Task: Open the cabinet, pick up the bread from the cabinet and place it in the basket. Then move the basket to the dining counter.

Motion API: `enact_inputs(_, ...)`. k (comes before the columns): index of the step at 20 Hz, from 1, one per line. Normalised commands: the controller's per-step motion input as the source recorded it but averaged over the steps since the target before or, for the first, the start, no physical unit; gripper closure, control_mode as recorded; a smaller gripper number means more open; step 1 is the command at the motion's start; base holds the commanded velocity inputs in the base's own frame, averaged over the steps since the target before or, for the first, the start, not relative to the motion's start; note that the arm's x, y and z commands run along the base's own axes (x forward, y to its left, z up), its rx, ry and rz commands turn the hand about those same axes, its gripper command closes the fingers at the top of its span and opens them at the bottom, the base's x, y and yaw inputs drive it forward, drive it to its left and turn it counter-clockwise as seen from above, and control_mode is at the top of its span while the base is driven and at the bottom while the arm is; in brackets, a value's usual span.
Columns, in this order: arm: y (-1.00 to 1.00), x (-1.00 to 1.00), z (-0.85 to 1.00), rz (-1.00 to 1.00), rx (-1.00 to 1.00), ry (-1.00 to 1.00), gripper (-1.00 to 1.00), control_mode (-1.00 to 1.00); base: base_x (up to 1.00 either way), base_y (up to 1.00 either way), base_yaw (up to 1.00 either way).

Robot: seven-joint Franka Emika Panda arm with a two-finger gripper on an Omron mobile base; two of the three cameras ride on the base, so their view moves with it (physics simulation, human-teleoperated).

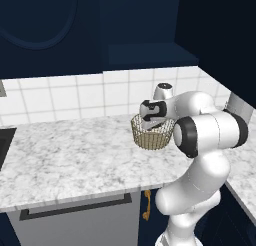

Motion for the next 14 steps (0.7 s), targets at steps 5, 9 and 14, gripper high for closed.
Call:
enact_inputs(5, 0.01, 0.03, 0.08, 0.0, 0.0, 0.0, -1.0, -1.0, 0.0, 0.0, 0.0)
enact_inputs(9, 0.14, 0.08, -0.09, 0.0, 0.0, 0.02, -1.0, -1.0, 0.0, 0.0, 0.0)
enact_inputs(14, 0.05, -0.07, 0.06, 0.0, 0.01, -0.01, -1.0, -1.0, 0.0, 0.0, 0.0)
